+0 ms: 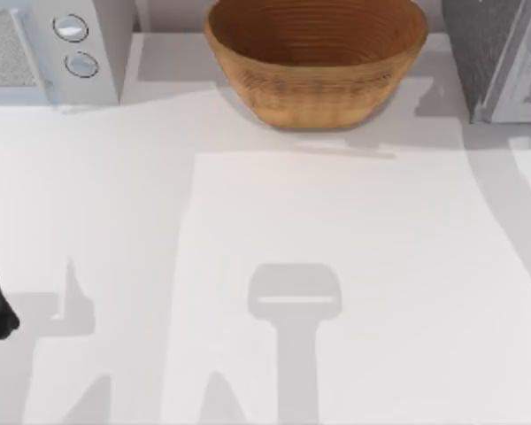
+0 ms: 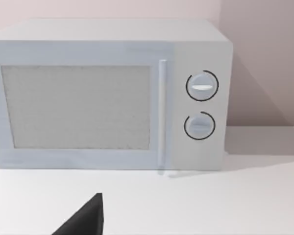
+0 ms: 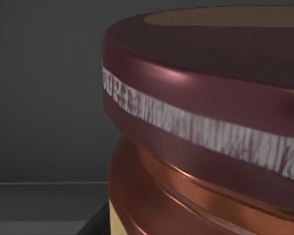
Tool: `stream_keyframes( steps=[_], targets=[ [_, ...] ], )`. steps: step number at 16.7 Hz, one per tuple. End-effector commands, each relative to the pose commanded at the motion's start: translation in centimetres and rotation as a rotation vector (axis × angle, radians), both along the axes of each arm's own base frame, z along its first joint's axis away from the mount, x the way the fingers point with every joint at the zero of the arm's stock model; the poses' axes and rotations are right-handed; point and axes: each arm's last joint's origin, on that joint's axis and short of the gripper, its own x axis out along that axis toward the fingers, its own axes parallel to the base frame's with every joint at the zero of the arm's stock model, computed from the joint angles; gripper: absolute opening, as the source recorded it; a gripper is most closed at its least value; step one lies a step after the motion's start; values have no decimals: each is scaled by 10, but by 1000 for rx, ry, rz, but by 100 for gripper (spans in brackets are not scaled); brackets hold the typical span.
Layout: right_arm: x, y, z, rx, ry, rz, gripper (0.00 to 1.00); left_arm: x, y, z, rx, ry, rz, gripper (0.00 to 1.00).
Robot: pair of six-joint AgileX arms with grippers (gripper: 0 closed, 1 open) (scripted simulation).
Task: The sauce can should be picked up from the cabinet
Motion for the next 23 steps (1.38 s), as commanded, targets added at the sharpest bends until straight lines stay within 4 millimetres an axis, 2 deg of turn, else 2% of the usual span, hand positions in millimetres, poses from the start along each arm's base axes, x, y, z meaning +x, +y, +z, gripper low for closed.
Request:
stream_keyframes(
  steps=[2,6,8,11,14,16,18,23],
  targets=[
    [-9,-1,1,0,1,1,0,0,0,0,0,0,0,100],
    [-10,-2,3,3,-6,-1,0,0,0,0,0,0,0,100],
    [-18,-4,3,3,-26,1,0,0,0,0,0,0,0,100],
    [-48,-13,1,1,-96,12,0,0,0,0,0,0,0,100],
    [-86,-23,-17,-10,-163,25,0,0,0,0,0,0,0,100],
    [-106,-29,-45,-21,-182,33,0,0,0,0,0,0,0,100],
    [-119,-33,-86,-33,-178,38,0,0,0,0,0,0,0,100],
    [-129,-41,-222,-45,-103,40,0,0,0,0,0,0,0,100]
  ],
)
